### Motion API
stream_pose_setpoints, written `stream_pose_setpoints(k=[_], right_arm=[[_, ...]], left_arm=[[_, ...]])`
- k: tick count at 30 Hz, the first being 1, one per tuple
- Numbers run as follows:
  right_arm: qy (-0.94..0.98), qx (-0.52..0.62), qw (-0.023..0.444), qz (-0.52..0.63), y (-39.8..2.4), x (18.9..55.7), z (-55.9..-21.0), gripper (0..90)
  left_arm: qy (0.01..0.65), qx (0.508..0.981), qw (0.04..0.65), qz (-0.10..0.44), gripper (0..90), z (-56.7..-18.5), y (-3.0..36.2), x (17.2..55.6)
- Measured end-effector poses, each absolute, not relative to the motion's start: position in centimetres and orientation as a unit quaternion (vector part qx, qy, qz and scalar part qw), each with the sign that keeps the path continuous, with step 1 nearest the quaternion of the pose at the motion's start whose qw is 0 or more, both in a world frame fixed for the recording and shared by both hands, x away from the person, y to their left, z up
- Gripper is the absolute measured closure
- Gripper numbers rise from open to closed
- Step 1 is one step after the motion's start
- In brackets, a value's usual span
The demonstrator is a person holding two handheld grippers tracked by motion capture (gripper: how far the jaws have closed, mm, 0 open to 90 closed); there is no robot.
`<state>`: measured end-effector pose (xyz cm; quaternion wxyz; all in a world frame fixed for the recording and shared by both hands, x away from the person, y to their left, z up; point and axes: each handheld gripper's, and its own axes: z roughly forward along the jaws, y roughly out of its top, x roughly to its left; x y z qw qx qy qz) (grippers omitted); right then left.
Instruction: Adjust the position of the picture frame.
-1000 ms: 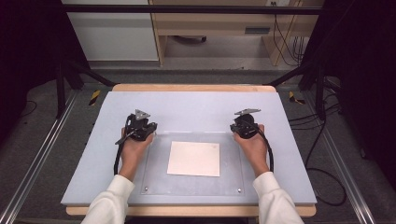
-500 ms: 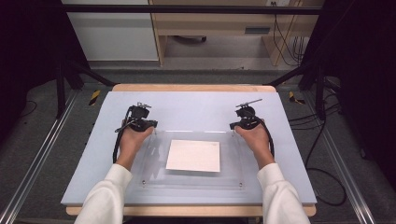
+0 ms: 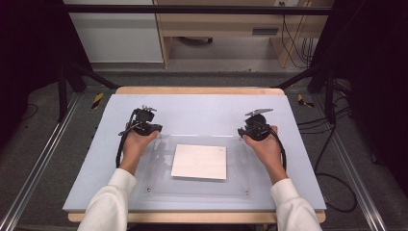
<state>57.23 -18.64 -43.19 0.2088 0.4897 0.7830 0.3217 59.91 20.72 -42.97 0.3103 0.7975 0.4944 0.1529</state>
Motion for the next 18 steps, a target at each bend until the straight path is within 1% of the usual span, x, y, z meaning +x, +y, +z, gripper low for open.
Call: stream_pose_setpoints(k=[1,4,5,7,8,9,10,11,14,16,18], right_arm=[[0.782,0.48,0.225,0.329,-18.9,56.5,-43.1,57.8],[0.776,0.47,0.243,0.343,-19.5,54.3,-43.0,48.5],[0.774,0.466,0.248,0.35,-19.6,53.5,-43.0,43.7],[0.774,0.451,0.262,0.36,-19.9,51.8,-43.1,38.4],[0.773,0.446,0.269,0.363,-20.1,50.9,-43.2,31.5],[0.774,0.443,0.27,0.364,-20.3,50.2,-43.3,27.8],[0.772,0.445,0.268,0.367,-20.5,49.4,-43.4,26.0],[0.771,0.441,0.27,0.372,-20.7,48.7,-43.6,21.5],[0.765,0.429,0.282,0.389,-21.5,46.7,-43.5,18.7],[0.764,0.422,0.29,0.391,-21.9,45.5,-43.4,14.1],[0.767,0.421,0.283,0.393,-22.3,44.5,-43.5,9.4]], left_arm=[[0.496,0.797,0.311,0.152,85.3,-43.0,20.7,59.9],[0.497,0.796,0.311,0.15,85.3,-43.0,20.7,60.0],[0.498,0.796,0.311,0.15,85.3,-43.0,20.7,60.0],[0.497,0.796,0.31,0.15,85.3,-43.0,20.7,60.0],[0.498,0.796,0.309,0.15,85.3,-42.9,20.7,60.1],[0.501,0.794,0.31,0.148,85.3,-43.0,20.7,60.1],[0.501,0.794,0.309,0.149,85.3,-42.9,20.7,60.1],[0.503,0.794,0.309,0.148,85.2,-42.9,20.7,60.1],[0.501,0.796,0.306,0.149,85.2,-42.9,20.6,60.0],[0.501,0.796,0.306,0.15,85.2,-42.9,20.6,60.0],[0.5,0.797,0.303,0.152,85.2,-42.9,20.6,60.0]])
